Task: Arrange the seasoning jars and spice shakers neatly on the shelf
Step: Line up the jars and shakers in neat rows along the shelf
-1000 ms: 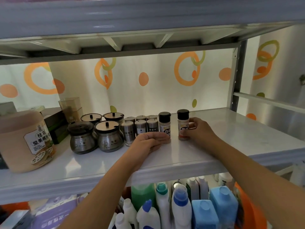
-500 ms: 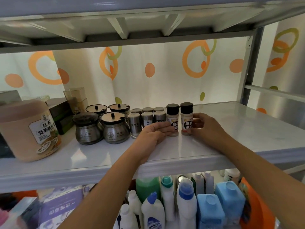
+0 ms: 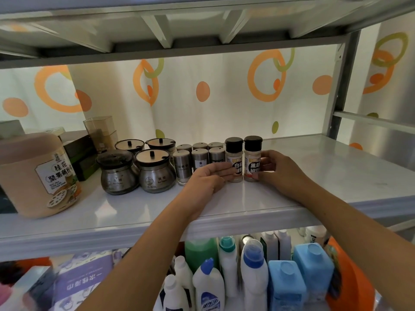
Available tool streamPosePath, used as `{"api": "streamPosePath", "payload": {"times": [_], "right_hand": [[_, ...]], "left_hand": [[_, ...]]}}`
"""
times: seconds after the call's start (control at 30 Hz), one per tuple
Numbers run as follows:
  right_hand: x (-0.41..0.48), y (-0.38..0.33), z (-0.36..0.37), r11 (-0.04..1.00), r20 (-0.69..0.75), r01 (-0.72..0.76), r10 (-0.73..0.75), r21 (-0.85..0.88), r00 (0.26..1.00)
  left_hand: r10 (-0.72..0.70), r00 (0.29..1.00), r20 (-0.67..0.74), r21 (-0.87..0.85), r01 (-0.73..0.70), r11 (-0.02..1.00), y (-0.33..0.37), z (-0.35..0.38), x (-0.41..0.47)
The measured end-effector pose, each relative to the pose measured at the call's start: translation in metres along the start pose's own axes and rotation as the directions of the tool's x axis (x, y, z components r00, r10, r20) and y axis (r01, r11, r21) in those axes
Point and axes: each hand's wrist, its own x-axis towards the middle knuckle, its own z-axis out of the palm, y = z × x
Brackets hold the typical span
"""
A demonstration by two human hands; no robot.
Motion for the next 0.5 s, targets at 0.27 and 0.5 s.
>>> {"api": "streamPosePath", "payload": {"times": [0.27, 0.5], "right_hand": [[0.000, 0.000, 0.001, 1.000, 0.003, -0.025, 0.025, -0.006, 1.000], [-0.014, -0.014, -0.009, 0.994, -0.256, -0.012, 0.041, 0.113, 0.966]], "left_hand": [[-0.003, 1.000, -0.010, -0.003, 0.003, 1.000, 0.001, 0.001, -0.001], [0.061, 0.998, 0.010, 0.126, -0.062, 0.990, 0.024, -0.009, -0.033]]}}
